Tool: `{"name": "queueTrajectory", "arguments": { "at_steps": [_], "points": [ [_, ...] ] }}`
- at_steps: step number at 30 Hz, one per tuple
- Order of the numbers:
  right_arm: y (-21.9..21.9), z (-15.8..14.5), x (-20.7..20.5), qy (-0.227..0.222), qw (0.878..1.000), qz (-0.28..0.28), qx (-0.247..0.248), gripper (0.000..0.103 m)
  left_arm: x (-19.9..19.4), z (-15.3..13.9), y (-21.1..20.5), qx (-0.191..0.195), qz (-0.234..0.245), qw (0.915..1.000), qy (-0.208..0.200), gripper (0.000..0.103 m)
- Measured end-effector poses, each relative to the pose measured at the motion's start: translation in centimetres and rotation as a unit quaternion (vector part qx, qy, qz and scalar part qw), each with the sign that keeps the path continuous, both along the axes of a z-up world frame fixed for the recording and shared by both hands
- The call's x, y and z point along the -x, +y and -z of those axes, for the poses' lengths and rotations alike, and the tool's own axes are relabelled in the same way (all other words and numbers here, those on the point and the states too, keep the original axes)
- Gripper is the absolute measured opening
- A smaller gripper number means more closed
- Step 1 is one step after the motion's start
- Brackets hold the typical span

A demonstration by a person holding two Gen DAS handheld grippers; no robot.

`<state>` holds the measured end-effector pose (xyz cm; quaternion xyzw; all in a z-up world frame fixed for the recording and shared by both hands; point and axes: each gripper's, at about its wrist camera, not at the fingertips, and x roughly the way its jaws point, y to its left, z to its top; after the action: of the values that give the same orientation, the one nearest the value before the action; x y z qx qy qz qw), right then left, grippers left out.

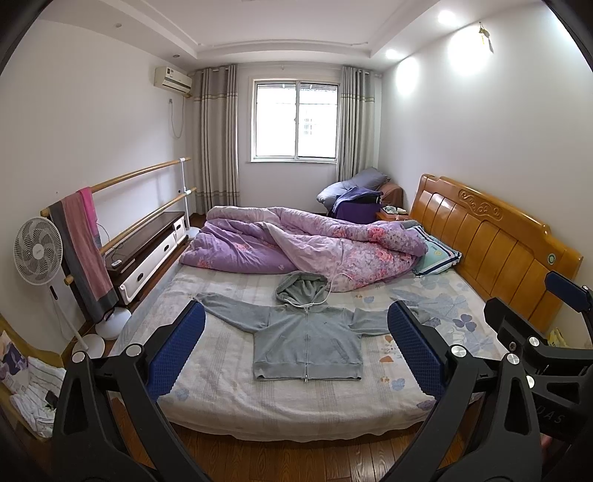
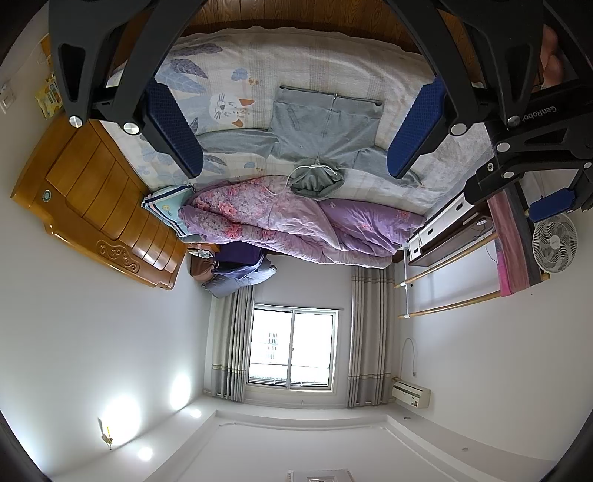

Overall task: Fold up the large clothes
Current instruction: 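Approach the grey hoodie on the bed with both tools open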

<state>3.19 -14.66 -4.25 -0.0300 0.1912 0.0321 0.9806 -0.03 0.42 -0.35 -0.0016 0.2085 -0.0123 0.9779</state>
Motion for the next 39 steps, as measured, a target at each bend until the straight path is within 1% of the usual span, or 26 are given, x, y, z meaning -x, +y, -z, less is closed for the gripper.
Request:
{"name": "queueTrajectory", "arguments": {
  "at_steps": [15,35,39],
  "points": [
    [0.1,0.1,0.0,0.001,1.0,0.001,0.001,0.096,-0.1,0.2,0.3,0.0,-0.001,1.0,0.001,0.098],
    [0.5,0.7,-0.9,0.011,1.0,0.0,0.001,0.096,-0.1,1.0,1.0,0.002,-0.001,1.0,0.004,0.098],
    [0.6,0.9,-1.3,0.016,1.0,0.002,0.001,0.096,-0.1,2.1,1.8,0.002,-0.001,1.0,0.008,0.098]
  ]
}}
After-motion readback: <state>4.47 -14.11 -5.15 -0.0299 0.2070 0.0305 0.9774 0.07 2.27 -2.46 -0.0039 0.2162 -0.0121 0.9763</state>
